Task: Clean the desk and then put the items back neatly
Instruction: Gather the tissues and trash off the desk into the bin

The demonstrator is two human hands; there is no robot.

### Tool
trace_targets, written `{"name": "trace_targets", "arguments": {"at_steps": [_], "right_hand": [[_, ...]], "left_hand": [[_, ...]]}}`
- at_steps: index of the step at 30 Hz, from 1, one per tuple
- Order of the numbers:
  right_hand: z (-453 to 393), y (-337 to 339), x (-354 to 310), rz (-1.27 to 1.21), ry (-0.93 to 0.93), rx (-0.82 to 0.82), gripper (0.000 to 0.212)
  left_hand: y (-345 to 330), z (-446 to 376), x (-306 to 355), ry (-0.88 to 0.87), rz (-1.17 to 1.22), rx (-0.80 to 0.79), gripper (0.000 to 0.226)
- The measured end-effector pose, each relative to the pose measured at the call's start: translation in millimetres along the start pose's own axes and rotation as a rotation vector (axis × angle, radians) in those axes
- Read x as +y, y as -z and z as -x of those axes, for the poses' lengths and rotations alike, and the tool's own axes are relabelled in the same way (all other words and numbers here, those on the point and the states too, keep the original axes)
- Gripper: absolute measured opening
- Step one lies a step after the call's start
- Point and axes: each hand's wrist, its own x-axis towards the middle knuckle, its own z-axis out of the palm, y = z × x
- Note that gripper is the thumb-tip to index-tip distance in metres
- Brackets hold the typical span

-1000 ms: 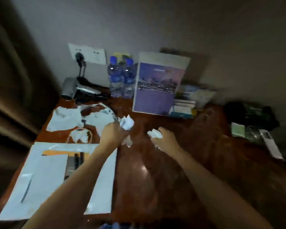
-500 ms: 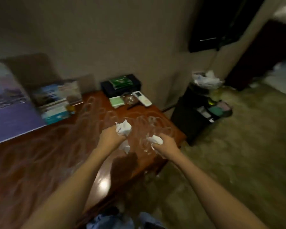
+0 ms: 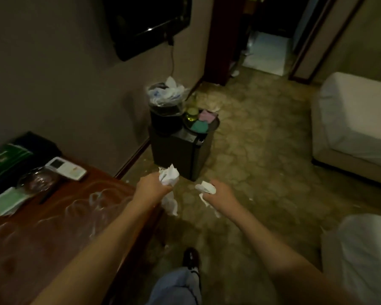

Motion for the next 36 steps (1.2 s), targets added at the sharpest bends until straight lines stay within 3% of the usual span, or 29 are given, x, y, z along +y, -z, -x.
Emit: {"name": "trace_targets", "arguments": {"at_steps": [12, 19, 21, 24, 28, 30, 36], "right_hand": [[-204.0, 124.0, 0.4, -0.022, -0.073, 0.109, 0.033], [-329.0, 116.0, -19.8, -0.024, -0.043, -0.027, 0.009], [-370.7, 113.2, -30.0, -0.02, -0.001, -0.071, 0.027], [-440.4, 119.8, -50.1, 0.008, 0.03, -0.132, 0.037], [-530.9, 142.1, -82.6, -0.028, 0.067, -0.162, 0.007], [-566.3, 150.9, -98.0, -0.049, 0.075, -0.163, 0.032], [-640.1, 139.6, -120.1, -0.065, 0.043, -0.252, 0.035]], "left_hand": [[-6.5, -214.0, 131.0, -0.064, -0.056, -0.042, 0.05], [21.5, -317.2, 130.2, 0.035, -0.053, 0.006, 0.041], [31.7, -353.8, 130.0, 0.061, -0.087, 0.006, 0.042], [49.9, -416.1, 139.0, 0.111, -0.095, 0.045, 0.045], [82.8, -494.6, 160.6, 0.214, 0.057, 0.072, 0.039], [94.5, -524.7, 165.3, 0.234, 0.121, 0.09, 0.039], [100.9, -581.8, 161.7, 0.325, 0.068, 0.024, 0.045]]}}
